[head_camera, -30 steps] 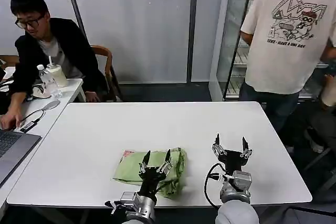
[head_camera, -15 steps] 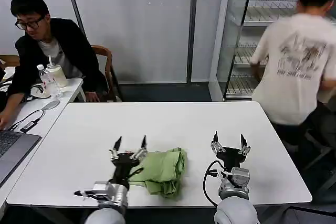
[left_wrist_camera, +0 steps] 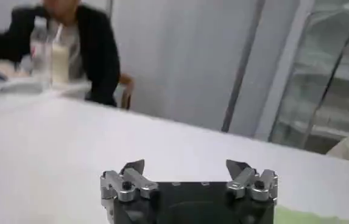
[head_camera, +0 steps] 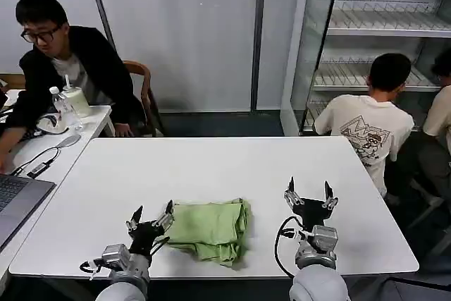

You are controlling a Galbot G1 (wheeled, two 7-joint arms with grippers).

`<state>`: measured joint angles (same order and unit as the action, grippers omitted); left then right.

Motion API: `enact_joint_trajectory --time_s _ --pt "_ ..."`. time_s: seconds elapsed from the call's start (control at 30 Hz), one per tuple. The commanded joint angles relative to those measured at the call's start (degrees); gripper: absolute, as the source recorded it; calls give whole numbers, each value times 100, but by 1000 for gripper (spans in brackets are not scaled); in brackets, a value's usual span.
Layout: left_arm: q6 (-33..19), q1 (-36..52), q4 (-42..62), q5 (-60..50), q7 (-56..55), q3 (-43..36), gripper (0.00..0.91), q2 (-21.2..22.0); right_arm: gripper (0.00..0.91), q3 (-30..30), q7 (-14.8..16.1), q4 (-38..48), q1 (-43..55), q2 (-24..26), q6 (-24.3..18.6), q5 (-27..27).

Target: Fold and organize the clothes.

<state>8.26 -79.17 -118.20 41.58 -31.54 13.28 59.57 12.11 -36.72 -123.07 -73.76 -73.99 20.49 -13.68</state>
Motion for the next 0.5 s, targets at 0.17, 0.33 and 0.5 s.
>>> enact_joint_trajectory --time_s 0.17,0.33,0.5 --pt "33 -51 305 951 -60 -14 907 -66 907 21 5 11 -27 -11 -30 -3" --pt "40 -67 277 918 -56 -98 907 8 907 12 3 41 -14 -18 -44 5" --pt "61 -70 232 780 -13 -229 907 64 907 -16 1 54 8 -48 -43 9"
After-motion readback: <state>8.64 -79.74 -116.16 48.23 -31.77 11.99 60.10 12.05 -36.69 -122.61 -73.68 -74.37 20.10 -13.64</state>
